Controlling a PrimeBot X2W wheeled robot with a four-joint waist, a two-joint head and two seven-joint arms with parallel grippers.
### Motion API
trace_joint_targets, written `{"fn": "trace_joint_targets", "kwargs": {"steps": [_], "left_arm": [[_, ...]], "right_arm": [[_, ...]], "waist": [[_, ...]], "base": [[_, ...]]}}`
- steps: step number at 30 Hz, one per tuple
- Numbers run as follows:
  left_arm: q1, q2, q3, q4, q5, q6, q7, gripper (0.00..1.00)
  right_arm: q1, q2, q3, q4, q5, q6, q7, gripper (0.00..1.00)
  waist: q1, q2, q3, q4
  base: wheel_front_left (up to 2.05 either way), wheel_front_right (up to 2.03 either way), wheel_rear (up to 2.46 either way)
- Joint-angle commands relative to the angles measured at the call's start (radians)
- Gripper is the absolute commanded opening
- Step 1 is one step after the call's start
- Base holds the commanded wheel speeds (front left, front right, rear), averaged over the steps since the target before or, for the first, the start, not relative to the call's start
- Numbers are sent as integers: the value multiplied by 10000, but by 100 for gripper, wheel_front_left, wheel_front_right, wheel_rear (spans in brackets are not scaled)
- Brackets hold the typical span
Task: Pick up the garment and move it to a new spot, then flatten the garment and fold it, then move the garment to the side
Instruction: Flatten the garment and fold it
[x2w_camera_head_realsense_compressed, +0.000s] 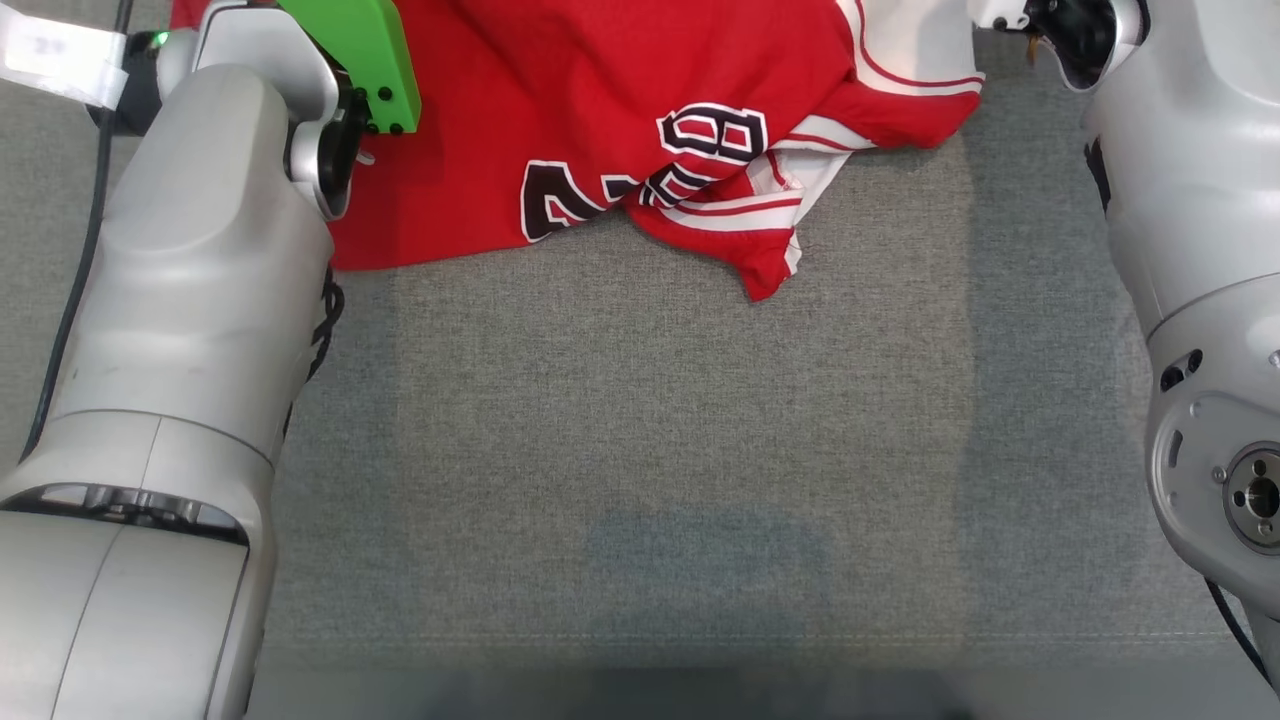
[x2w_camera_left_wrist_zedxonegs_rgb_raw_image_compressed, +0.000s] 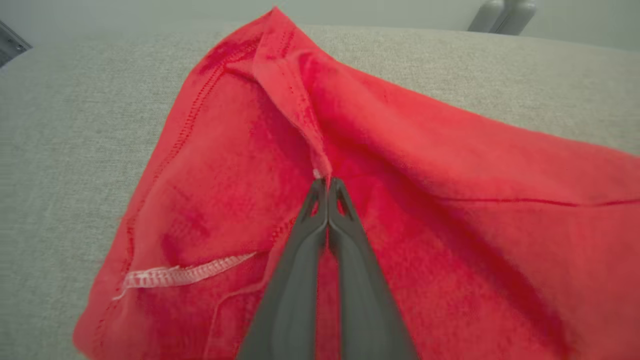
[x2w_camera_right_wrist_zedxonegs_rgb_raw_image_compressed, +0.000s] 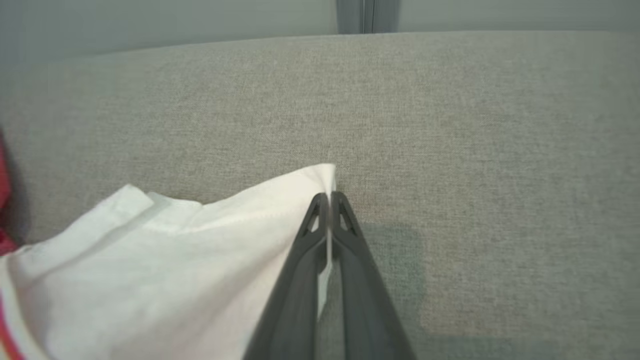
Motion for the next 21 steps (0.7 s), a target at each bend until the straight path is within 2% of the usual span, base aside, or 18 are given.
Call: {"fn": "trace_joint_targets", "kwargs": {"steps": [1,8,13,21], "left_arm": [[-199,84,35,-42,-49,51,-190,0],[-419,189,449,-456,-383,39,-1783,0],[-634,329,759,-833,-596,220,-2999,0],[-644,208,2065,-1600,-2039,-370,-3755,0]], "right_arm": [[-152,-28,25,-39,54,-8,-222,0],[-501,-26,277,-298,410,-8,-1990,0],[-636,-49,590,-545,555,-8,-3138,0],[-691,-316,1716,-749,1191,-9,-4325,0]], "waist": [[0,0,-125,-27],[0,0,-762,-203],[0,0,-1319,-394],[0,0,-2218,-763]], "base": [[0,0,0],[0,0,0],[0,0,0],[0,0,0]]}}
